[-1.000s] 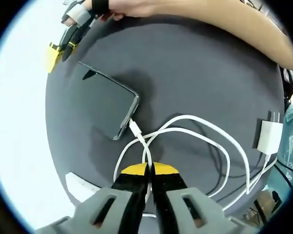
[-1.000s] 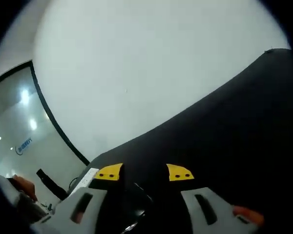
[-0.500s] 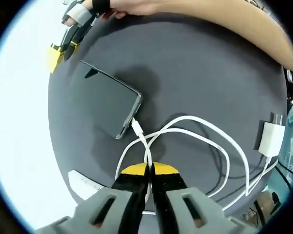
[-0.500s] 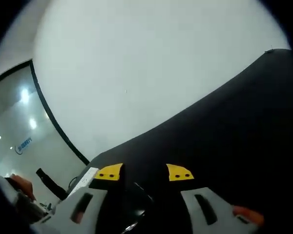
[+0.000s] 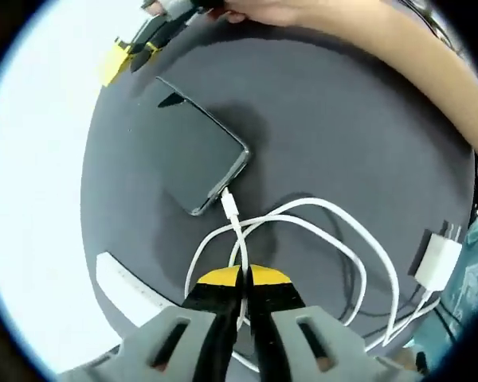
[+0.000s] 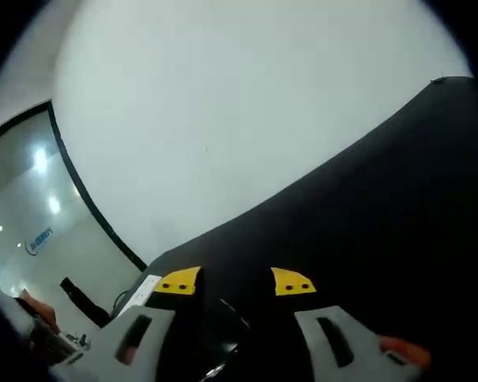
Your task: Connect the charging cable to the phone, plug the charger into the socket, and turn on the power strip switch to charge the phone.
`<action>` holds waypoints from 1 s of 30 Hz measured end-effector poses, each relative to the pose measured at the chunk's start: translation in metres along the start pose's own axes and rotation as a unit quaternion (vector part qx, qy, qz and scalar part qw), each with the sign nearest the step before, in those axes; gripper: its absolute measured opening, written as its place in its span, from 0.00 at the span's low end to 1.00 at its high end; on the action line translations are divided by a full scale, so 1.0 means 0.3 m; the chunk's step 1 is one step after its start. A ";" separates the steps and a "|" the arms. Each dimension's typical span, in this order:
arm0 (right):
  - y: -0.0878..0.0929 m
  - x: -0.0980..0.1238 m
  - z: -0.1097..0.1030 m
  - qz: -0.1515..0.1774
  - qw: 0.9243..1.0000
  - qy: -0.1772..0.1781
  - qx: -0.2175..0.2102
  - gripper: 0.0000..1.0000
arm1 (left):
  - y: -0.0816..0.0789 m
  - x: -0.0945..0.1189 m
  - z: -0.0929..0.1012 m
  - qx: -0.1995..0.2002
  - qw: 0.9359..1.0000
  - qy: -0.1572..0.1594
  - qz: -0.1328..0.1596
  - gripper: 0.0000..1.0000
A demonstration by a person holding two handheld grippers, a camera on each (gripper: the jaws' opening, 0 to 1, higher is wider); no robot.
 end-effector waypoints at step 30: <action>-0.021 0.004 0.012 0.003 0.999 -0.011 -0.030 0.29 | -0.024 -0.017 0.036 0.099 0.994 -0.050 -0.008 0.00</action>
Point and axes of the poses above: the point that each gripper's makers call its tool centre point, and the gripper's own axes: x roughly backward along the fingers, z roughly to its right, y roughly out of its underside, the point moved 4 cm from there along x, roughly backward along the fingers, and after that the axes turned 2 degrees about -y, right-handed, at the moved point
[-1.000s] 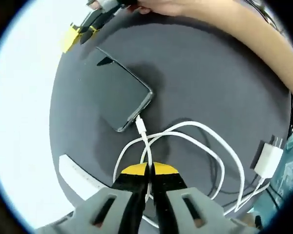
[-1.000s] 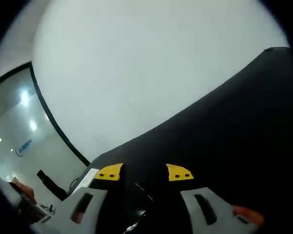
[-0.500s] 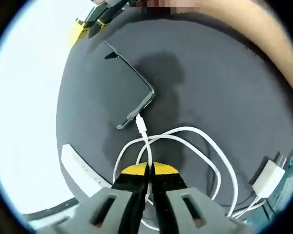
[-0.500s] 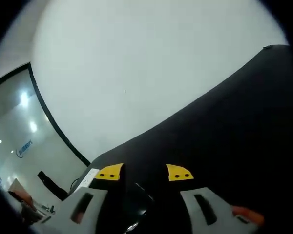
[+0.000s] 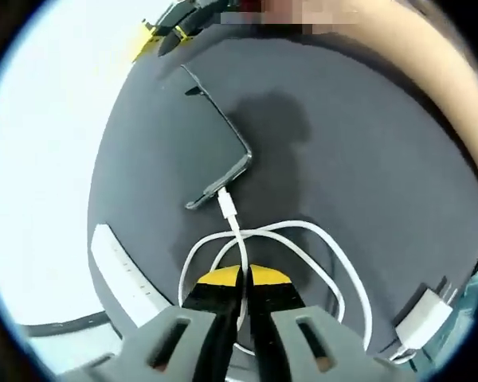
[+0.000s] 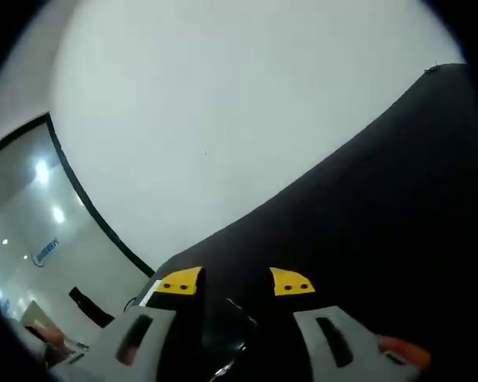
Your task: Connect the charging cable to the phone, plug the charger into the socket, and turn on the power strip switch to charge the phone.
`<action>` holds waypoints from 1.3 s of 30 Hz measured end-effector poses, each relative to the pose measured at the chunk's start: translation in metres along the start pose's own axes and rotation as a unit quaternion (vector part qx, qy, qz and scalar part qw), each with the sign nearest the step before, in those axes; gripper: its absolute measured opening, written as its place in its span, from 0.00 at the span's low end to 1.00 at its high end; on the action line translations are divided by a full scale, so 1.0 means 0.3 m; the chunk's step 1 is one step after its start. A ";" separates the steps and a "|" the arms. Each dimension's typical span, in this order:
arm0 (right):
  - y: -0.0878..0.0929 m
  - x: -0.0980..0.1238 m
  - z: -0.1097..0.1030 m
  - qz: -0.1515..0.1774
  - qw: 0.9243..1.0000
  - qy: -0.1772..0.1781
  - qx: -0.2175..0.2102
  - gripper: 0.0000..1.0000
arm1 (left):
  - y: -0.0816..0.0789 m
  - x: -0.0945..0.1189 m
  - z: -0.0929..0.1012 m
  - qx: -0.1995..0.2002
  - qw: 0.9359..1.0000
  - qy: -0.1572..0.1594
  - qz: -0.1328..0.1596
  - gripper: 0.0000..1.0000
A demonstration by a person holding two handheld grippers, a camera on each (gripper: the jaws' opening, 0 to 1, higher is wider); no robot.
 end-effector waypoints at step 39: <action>0.055 -0.085 0.014 -0.059 0.996 0.033 0.060 0.33 | -0.003 -0.006 0.000 -0.001 1.000 -0.006 -0.010 0.00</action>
Point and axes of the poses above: the point that each gripper's makers call its tool centre point, and the gripper's own axes: x roughly backward along the fingers, z roughly to its right, y roughly out of its underside, the point moved 4 cm from there along x, roughly backward along the fingers, and after that the axes turned 2 degrees about -y, right-handed, at the moved point
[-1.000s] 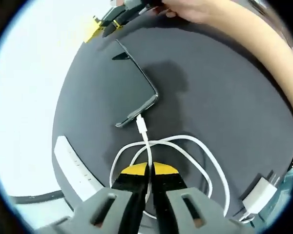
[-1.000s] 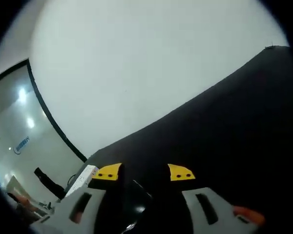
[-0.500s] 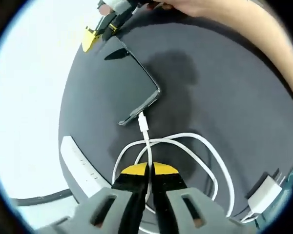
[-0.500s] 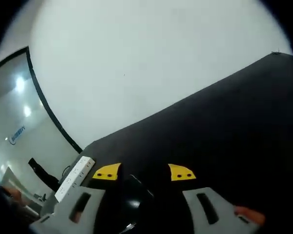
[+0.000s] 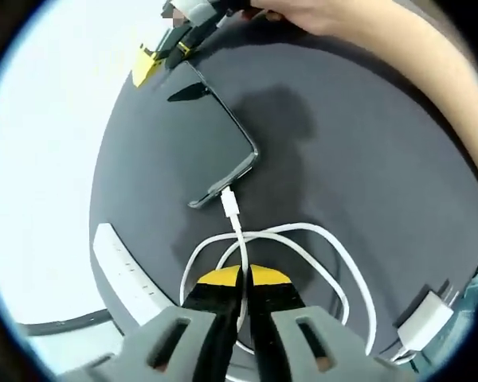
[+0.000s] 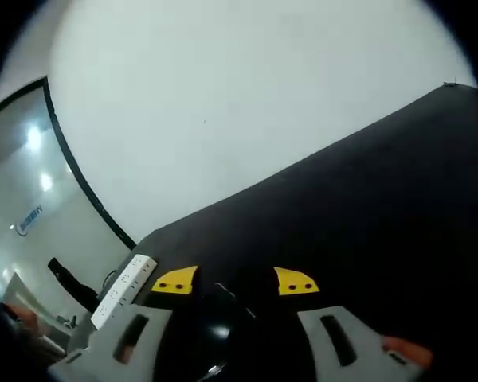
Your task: Connect the charging cable to the phone, plug the charger into the socket, and turn on the power strip switch to charge the phone.
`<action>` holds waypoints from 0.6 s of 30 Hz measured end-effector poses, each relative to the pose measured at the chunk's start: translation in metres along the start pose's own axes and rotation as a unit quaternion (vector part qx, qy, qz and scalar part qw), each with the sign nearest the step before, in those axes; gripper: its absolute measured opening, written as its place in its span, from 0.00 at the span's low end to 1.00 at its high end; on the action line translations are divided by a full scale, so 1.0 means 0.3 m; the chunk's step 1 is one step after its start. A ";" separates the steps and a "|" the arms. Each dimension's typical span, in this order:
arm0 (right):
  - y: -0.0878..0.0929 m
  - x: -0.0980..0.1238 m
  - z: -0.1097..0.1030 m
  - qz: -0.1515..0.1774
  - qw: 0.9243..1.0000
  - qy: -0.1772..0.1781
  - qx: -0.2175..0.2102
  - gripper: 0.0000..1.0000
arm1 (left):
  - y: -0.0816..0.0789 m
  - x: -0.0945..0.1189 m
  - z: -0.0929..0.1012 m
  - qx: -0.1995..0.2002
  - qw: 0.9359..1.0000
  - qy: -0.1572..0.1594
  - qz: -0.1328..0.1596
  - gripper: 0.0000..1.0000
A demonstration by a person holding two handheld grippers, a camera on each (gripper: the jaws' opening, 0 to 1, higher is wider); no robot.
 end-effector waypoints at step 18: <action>0.033 -0.002 -0.024 -0.008 1.000 0.004 -0.022 0.29 | -0.033 -0.008 -0.035 0.034 0.998 0.050 0.032 0.00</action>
Point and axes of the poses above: the point that each gripper's makers call its tool centre point, and the gripper's own axes: x roughly backward along the fingers, z roughly to its right, y roughly out of its underside, the point moved 4 cm from there along x, roughly backward along the fingers, and after that the axes turned 2 degrees about -y, right-handed, at the moved point
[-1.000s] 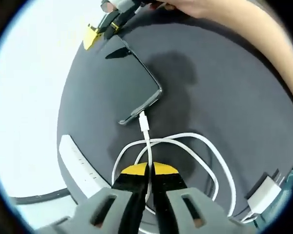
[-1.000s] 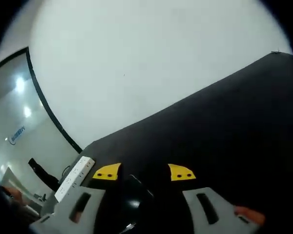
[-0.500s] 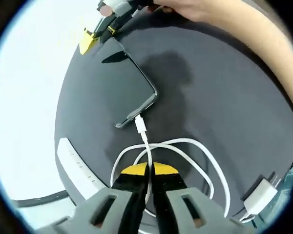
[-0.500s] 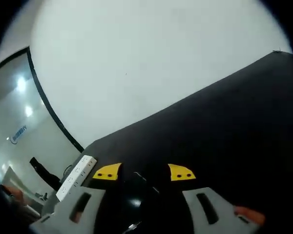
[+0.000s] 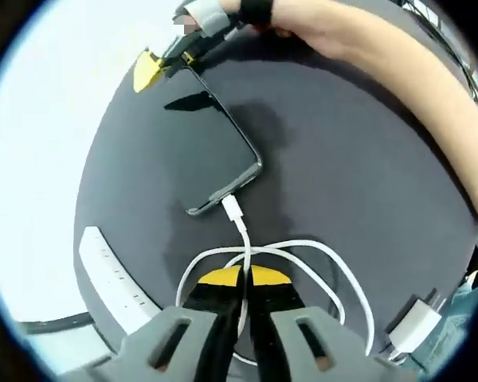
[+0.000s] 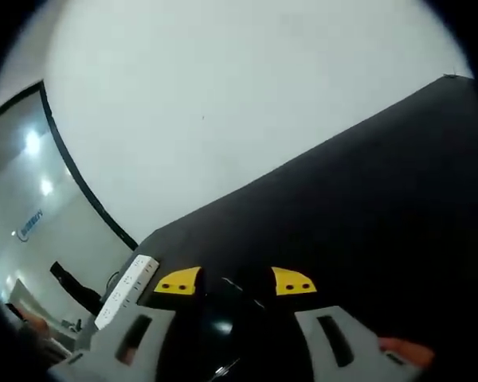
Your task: Connect the charging cable to the phone, plug the charger into the socket, and turn on the power strip switch to charge the phone.
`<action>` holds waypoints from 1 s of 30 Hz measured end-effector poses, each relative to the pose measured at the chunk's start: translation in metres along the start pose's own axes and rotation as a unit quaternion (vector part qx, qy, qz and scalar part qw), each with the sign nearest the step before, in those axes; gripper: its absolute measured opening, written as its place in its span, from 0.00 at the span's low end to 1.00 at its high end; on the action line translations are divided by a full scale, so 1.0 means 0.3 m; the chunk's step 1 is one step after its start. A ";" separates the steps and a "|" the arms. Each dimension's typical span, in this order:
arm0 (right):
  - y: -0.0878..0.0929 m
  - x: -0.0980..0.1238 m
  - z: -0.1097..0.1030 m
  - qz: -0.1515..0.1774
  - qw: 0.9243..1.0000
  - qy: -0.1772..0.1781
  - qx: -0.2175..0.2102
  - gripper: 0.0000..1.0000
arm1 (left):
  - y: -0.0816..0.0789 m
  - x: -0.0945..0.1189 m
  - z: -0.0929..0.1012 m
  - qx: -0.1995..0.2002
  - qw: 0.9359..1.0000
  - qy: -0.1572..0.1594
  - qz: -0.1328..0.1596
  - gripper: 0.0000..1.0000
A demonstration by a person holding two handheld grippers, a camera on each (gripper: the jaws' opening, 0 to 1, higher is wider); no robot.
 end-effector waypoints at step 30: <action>0.001 -0.001 0.006 -0.003 1.000 0.002 -0.002 0.26 | 0.075 0.005 -0.021 0.044 0.991 0.001 0.125 0.13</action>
Point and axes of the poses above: the point that each gripper's makers call its tool centre point, and the gripper's own axes: x roughly backward along the fingers, z roughly to its right, y roughly out of its underside, the point moved 4 cm from there along x, roughly backward along the fingers, and after that the axes turned 2 degrees about -y, right-handed, at the moved point
